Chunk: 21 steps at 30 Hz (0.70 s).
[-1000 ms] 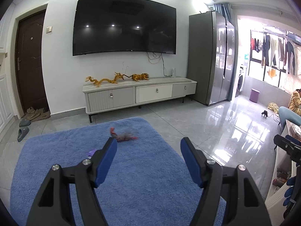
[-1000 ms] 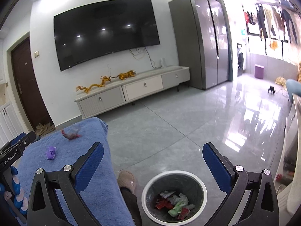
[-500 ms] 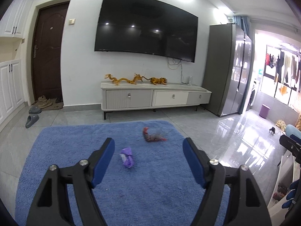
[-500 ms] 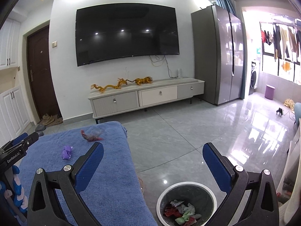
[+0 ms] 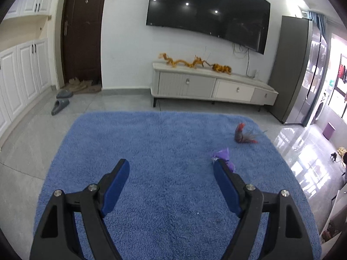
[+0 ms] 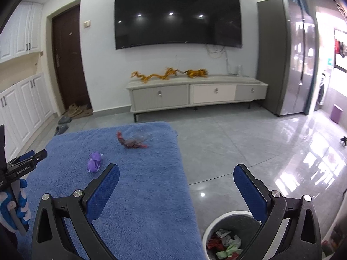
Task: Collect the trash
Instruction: 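Grasp the purple wrapper with left tool while right tool grasps red-clear wrapper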
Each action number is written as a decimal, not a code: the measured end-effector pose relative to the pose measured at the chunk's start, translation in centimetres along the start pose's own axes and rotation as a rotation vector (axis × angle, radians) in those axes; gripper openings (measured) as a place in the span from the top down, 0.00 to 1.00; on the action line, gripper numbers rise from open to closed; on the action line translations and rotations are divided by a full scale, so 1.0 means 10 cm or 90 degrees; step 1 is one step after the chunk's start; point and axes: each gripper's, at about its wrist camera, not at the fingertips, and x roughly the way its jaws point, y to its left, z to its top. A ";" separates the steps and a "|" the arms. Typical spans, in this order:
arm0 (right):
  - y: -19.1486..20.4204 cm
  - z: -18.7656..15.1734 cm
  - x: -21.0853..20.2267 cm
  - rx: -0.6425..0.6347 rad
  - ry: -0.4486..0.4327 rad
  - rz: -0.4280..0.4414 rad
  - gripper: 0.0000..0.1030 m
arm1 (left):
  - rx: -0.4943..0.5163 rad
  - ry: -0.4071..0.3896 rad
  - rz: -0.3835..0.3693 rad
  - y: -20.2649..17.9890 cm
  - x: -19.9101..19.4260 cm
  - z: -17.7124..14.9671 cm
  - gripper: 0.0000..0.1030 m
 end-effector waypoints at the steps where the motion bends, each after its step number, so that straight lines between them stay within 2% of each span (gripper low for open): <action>1: 0.04 0.02 0.09 -0.007 0.008 0.011 0.00 | 0.002 0.017 -0.008 -0.01 0.10 0.00 0.23; 4: 0.21 0.06 0.44 -0.033 0.035 0.046 0.00 | 0.014 0.053 -0.048 -0.07 0.32 0.00 0.24; 10: 0.46 0.10 1.19 -0.059 0.092 0.109 0.02 | 0.047 0.115 -0.128 -0.45 0.74 0.00 0.25; 14: 0.62 0.16 1.64 -0.052 0.116 0.161 0.12 | 0.049 0.149 -0.154 -0.61 1.02 0.00 0.36; 15: 0.67 0.19 1.72 -0.053 0.118 0.174 0.17 | 0.049 0.155 -0.157 -0.64 1.08 0.00 0.40; 19: 0.93 0.29 1.98 -0.077 0.112 0.215 0.25 | 0.046 0.172 -0.157 -0.71 1.23 -0.01 0.50; 21: 1.05 0.34 2.13 -0.091 0.113 0.232 0.35 | 0.044 0.180 -0.156 -0.70 1.28 -0.03 0.55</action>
